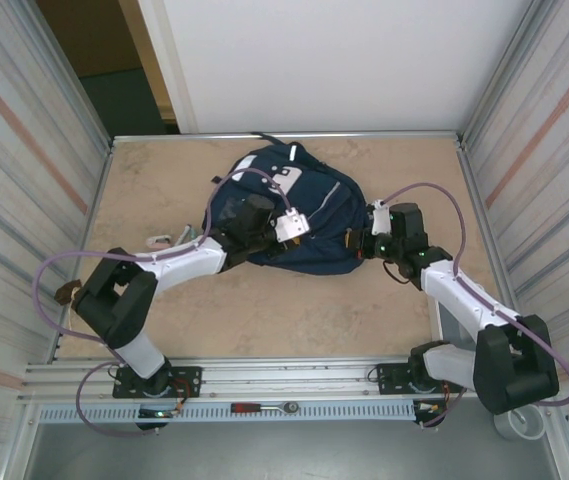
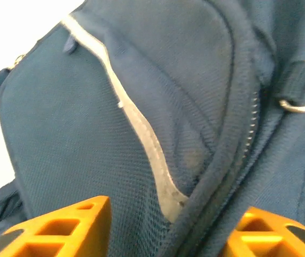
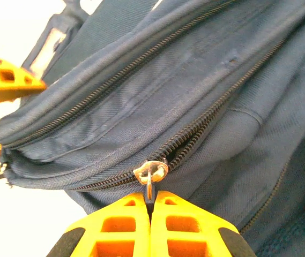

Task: Pack the student bag

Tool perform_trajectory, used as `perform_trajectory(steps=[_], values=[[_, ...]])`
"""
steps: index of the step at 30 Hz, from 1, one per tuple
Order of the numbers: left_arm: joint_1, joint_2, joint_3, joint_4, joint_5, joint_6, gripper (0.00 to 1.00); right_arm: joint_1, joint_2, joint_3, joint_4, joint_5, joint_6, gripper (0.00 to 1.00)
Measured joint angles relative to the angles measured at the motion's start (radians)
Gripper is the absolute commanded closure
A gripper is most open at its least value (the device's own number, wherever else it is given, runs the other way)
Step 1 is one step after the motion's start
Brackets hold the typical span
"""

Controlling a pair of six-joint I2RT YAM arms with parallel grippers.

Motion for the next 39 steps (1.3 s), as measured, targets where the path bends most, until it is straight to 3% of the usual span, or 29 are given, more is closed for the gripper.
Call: perform_trajectory(steps=[2, 6, 9, 13, 18, 24, 26, 31, 36, 37, 39], values=[[0.001, -0.024, -0.019, -0.002, -0.036, -0.003, 0.26, 0.018, -0.005, -0.001, 0.001, 0.000, 0.011, 1.00], [-0.039, -0.104, -0.062, -0.003, -0.086, 0.010, 0.18, 0.056, -0.013, -0.001, 0.003, 0.003, 0.032, 1.00], [-0.114, -0.151, -0.064, 0.001, -0.094, 0.034, 0.18, 0.086, -0.019, -0.001, 0.010, 0.008, 0.040, 1.00], [-0.187, -0.139, -0.035, -0.003, -0.080, 0.066, 0.25, 0.123, -0.023, -0.001, 0.021, 0.008, 0.055, 1.00], [-0.193, -0.064, 0.008, -0.002, -0.082, 0.090, 0.43, 0.156, -0.025, -0.001, 0.024, 0.008, 0.058, 1.00], [-0.166, -0.028, 0.010, 0.006, -0.072, 0.098, 0.90, 0.154, -0.056, -0.024, 0.015, 0.035, 0.057, 1.00], [-0.160, -0.029, 0.009, 0.011, -0.049, 0.098, 1.00, 0.142, -0.057, -0.025, 0.007, 0.050, 0.056, 1.00], [-0.128, -0.071, -0.039, 0.031, 0.047, 0.083, 1.00, 0.064, -0.034, 0.004, -0.072, 0.108, 0.058, 1.00], [-0.036, -0.162, -0.119, 0.053, 0.193, 0.037, 1.00, 0.037, 0.020, 0.055, -0.109, 0.161, 0.061, 1.00], [-0.014, -0.173, -0.132, 0.062, 0.216, 0.026, 0.99, 0.037, 0.028, 0.063, -0.108, 0.161, 0.061, 1.00], [0.019, -0.178, -0.144, 0.076, 0.246, 0.011, 0.84, 0.038, 0.035, 0.067, -0.097, 0.156, 0.061, 1.00]])
